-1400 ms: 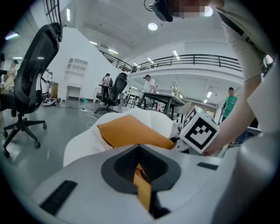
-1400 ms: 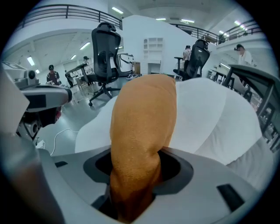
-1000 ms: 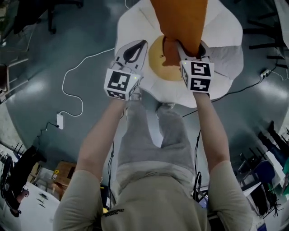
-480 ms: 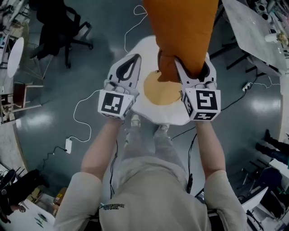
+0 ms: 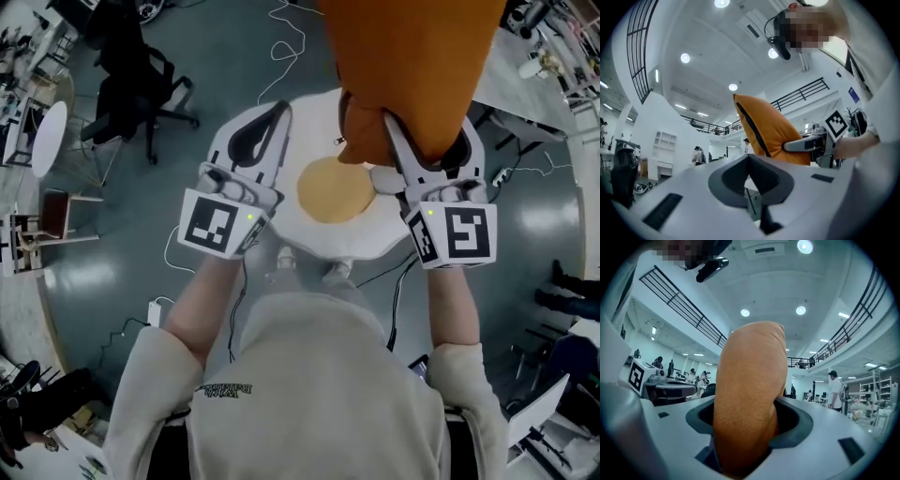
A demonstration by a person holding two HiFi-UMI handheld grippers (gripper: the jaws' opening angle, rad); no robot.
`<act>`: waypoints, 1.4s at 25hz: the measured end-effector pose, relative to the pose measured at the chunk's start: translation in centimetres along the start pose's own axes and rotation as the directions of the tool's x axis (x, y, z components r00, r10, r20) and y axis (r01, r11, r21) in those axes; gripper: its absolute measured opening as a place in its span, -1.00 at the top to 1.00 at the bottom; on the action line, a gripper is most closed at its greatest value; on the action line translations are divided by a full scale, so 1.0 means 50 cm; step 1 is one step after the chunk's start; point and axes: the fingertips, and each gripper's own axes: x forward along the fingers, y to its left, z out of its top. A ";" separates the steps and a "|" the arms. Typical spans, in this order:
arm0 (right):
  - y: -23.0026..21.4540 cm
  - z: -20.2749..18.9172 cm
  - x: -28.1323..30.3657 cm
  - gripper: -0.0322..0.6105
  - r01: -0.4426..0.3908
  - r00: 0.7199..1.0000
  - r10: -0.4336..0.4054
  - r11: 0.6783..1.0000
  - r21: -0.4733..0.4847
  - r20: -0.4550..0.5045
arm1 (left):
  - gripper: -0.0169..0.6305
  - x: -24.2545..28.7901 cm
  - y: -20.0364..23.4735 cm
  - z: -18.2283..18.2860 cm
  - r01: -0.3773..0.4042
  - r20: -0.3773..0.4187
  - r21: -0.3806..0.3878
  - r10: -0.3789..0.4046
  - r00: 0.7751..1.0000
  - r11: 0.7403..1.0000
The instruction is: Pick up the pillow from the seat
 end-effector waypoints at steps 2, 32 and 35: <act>-0.004 0.038 -0.025 -0.07 0.009 0.999 -0.009 1.000 0.011 0.037 | 0.92 -0.001 -0.007 0.036 0.011 0.022 0.004 -0.011 1.000 1.000; -0.018 -0.004 -0.168 -0.18 0.019 0.995 -0.034 0.987 0.163 0.092 | 0.92 -0.081 -0.099 0.064 0.010 0.049 -0.002 -0.010 0.999 1.000; -0.017 -0.008 -0.167 -0.18 0.014 0.996 -0.029 0.986 0.165 0.089 | 0.92 -0.079 -0.096 0.054 0.006 0.034 -0.009 -0.006 0.999 1.000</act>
